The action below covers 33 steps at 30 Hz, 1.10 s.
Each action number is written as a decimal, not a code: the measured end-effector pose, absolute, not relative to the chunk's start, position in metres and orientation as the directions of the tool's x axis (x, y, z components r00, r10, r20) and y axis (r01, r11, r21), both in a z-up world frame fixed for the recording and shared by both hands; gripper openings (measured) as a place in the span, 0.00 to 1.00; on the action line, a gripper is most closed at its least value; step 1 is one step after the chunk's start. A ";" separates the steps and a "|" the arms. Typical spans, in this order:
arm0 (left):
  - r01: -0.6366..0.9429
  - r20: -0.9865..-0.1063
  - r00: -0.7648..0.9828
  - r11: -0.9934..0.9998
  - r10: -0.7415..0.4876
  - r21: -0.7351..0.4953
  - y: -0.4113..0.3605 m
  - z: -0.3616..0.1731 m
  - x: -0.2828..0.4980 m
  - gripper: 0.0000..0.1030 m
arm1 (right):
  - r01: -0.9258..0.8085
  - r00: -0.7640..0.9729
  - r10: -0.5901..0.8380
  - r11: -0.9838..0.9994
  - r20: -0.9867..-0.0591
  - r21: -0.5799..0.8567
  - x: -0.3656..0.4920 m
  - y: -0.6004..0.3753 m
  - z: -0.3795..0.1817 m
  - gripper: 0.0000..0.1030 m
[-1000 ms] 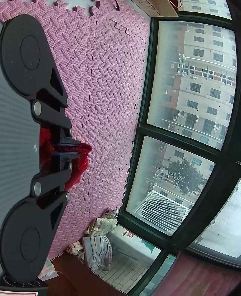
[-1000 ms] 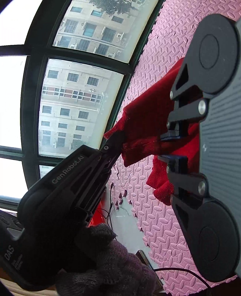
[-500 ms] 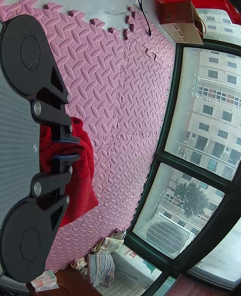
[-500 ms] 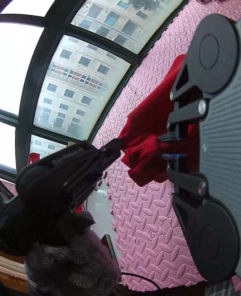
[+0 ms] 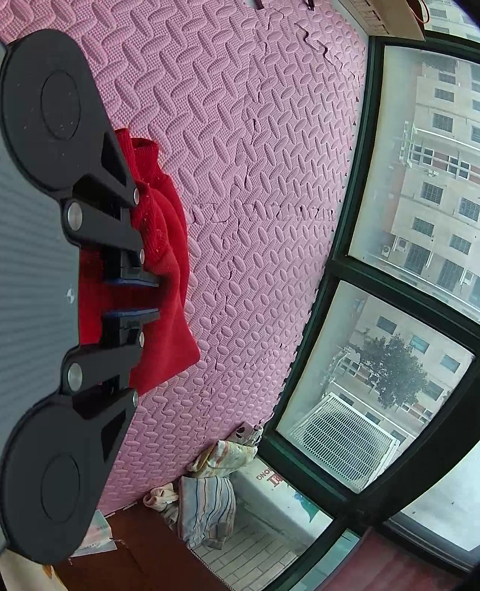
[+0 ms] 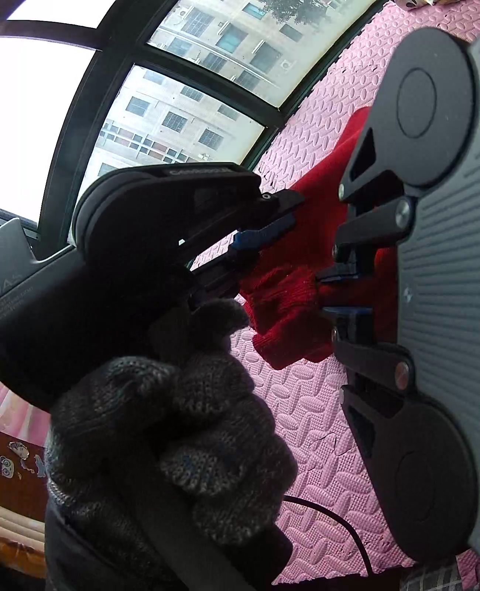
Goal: Fold clothes
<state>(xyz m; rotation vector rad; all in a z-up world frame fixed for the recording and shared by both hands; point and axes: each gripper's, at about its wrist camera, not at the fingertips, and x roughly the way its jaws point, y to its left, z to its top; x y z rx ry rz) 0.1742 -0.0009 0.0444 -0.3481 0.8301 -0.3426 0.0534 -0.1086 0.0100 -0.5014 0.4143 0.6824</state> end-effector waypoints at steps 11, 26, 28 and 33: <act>0.155 -0.648 0.610 0.871 -0.456 -0.467 0.023 0.026 0.167 0.19 | -0.716 0.635 0.563 0.686 -0.529 -0.129 0.065 -0.137 0.030 0.17; 0.241 -0.599 0.638 0.864 -0.484 -0.441 0.018 0.050 0.143 0.50 | -0.449 0.738 0.343 0.893 -0.581 -0.044 0.158 -0.195 0.026 0.17; 0.221 -0.593 0.650 0.865 -0.474 -0.450 0.027 0.051 0.144 0.50 | -0.468 0.737 0.361 0.883 -0.571 -0.045 0.152 -0.183 0.022 0.17; 0.166 -0.597 0.679 0.882 -0.427 -0.442 0.046 0.050 0.149 0.49 | -0.523 0.705 0.431 0.853 -0.563 -0.001 0.145 -0.150 0.018 0.17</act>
